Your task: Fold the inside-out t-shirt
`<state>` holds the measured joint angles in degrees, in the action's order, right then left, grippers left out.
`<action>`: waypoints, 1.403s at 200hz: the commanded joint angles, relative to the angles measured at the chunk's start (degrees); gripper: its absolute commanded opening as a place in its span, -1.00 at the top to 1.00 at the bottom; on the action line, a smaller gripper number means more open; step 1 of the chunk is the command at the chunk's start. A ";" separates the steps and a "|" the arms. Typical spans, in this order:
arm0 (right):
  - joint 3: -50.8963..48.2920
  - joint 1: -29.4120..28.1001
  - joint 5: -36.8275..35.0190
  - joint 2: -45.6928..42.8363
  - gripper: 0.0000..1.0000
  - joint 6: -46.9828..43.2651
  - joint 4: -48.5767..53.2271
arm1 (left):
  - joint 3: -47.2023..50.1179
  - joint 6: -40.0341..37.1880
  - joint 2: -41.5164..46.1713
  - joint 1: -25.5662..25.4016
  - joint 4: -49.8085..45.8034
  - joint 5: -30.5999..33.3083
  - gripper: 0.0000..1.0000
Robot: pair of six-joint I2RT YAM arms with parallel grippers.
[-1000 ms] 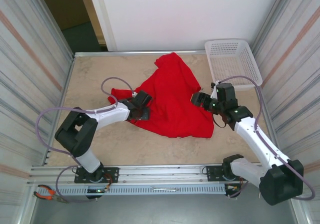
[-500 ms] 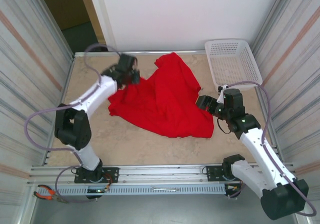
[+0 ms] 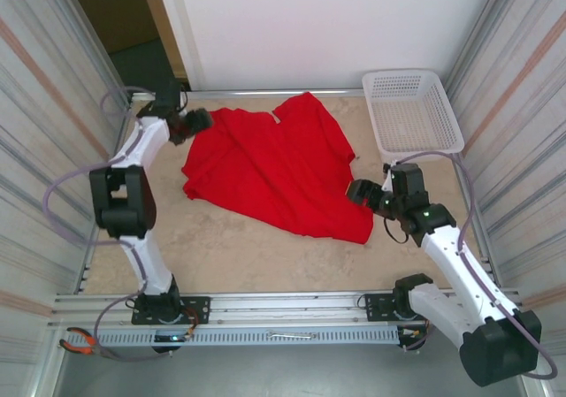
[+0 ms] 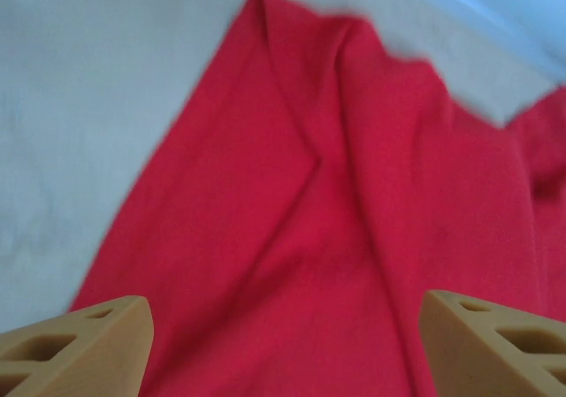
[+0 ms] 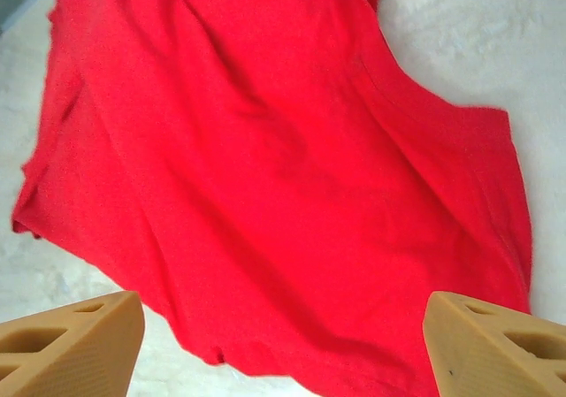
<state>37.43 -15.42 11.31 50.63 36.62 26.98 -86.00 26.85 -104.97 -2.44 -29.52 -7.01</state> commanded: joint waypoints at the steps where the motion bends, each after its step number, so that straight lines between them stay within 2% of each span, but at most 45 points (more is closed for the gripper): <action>1: -3.15 -0.66 -1.77 -0.20 -0.68 -0.23 3.92 | 11.45 1.80 11.91 -0.79 3.69 2.67 -0.59; 24: -5.75 -1.11 -2.30 2.27 -0.76 1.06 2.56 | 22.34 3.19 15.96 -1.13 4.90 6.13 -0.60; 49: -7.32 -1.55 -2.03 7.75 -0.79 1.85 -2.05 | 28.95 5.13 17.70 -2.75 8.81 2.40 -0.60; 75: -7.09 -1.22 -2.42 13.16 -0.78 2.14 -6.45 | 29.99 4.50 20.40 -11.17 9.44 4.67 -0.61; 98: -5.35 1.10 -3.00 17.38 -0.78 1.06 -8.88 | 30.65 6.92 21.97 -18.07 11.06 4.79 -0.62; 118: -3.41 3.72 -2.46 22.01 -0.76 0.64 -10.16 | 27.67 7.37 19.99 -24.93 10.71 4.81 -0.64; 137: -2.72 4.76 -1.52 26.35 -0.64 1.42 -11.91 | 25.80 9.23 18.11 -28.83 12.04 4.10 -0.65; 146: -2.76 4.79 -0.60 27.86 -0.49 1.89 -13.02 | 25.54 10.46 17.46 -29.73 13.09 2.88 -0.65; 152: -2.97 4.78 0.71 28.56 -0.25 2.28 -13.96 | 25.53 11.28 17.11 -30.19 13.63 2.26 -0.65; 162: -3.40 4.39 3.36 29.29 0.52 3.35 -15.93 | 25.44 12.06 16.99 -30.97 13.87 1.89 -0.66; 163: -3.50 4.24 3.54 29.32 0.52 3.49 -16.24 | 25.48 12.11 16.94 -31.01 13.87 1.86 -0.66; 164: -3.59 4.07 3.72 29.33 0.66 3.56 -16.24 | 25.51 12.14 16.97 -31.07 13.87 1.88 -0.66; 171: -3.83 2.71 4.15 29.27 1.00 4.46 -17.13 | 25.68 12.34 17.25 -31.50 13.71 1.98 -0.66; 186: -3.68 -2.60 4.06 28.37 1.00 7.08 -17.94 | 26.43 12.39 18.69 -31.74 12.95 2.55 -0.66; 213: -0.80 -17.21 4.77 27.00 1.00 13.27 -19.55 | 29.19 11.28 23.46 -31.60 10.26 5.84 -0.67; 216: -0.08 -18.46 4.81 26.91 0.93 13.30 -18.96 | 29.40 11.02 24.05 -31.57 9.78 6.26 -0.67; 225: 3.22 -20.45 4.25 26.34 0.32 12.62 -16.10 | 30.08 10.41 25.94 -31.53 8.35 7.40 -0.67; 233: 5.75 -19.97 3.12 25.14 -0.15 11.41 -13.01 | 30.72 9.85 27.53 -31.53 7.28 8.25 -0.68; 243: 8.67 -17.29 -0.20 22.73 -0.42 9.43 -9.32 | 31.73 9.39 29.79 -31.66 6.29 8.96 -0.68; 250: 10.33 -14.89 -2.16 21.97 -0.50 7.84 -7.21 | 32.44 9.27 31.27 -31.80 5.80 9.50 -0.72; 259: 13.30 -10.49 -2.50 22.85 -0.54 5.95 -5.85 | 33.59 8.85 32.77 -32.40 5.74 10.00 -0.96; 269: 17.09 -5.69 -0.65 26.08 -0.56 3.71 -4.96 | 34.39 8.20 33.71 -33.87 5.44 10.95 -0.97; 280: 22.01 -3.28 -0.77 31.79 -0.60 0.74 -3.84 | 34.92 7.69 33.83 -36.49 5.76 12.44 -0.97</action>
<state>51.59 -25.06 12.95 75.40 43.77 17.26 -53.04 36.64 -72.66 -34.94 -21.58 1.21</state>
